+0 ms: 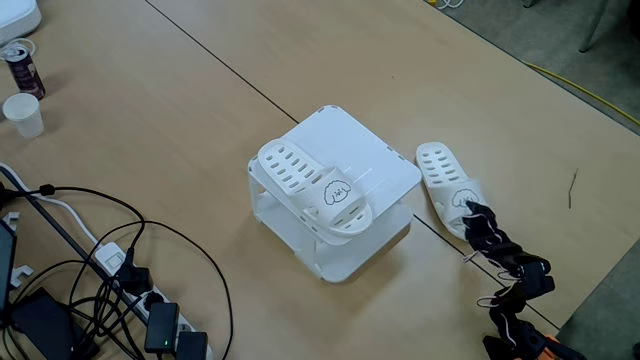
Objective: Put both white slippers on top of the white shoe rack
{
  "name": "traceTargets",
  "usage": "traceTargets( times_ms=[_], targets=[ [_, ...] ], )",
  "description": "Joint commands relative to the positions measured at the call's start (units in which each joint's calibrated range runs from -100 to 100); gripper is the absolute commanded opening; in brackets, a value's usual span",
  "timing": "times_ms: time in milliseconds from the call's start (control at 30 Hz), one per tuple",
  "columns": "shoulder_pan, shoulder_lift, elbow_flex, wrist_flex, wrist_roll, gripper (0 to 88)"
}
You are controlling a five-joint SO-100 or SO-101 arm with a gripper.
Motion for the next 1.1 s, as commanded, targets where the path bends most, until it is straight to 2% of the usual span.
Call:
traceTargets(
  times_ms=[0, 533, 1067],
  targets=[
    [-1.6, -0.3, 1.2, -4.6, 0.4, 12.2],
    [-3.2, -0.1, 3.3, -8.3, 0.4, 12.3],
    [-3.3, -0.1, 14.6, -19.0, 0.4, 12.3]
  ],
)
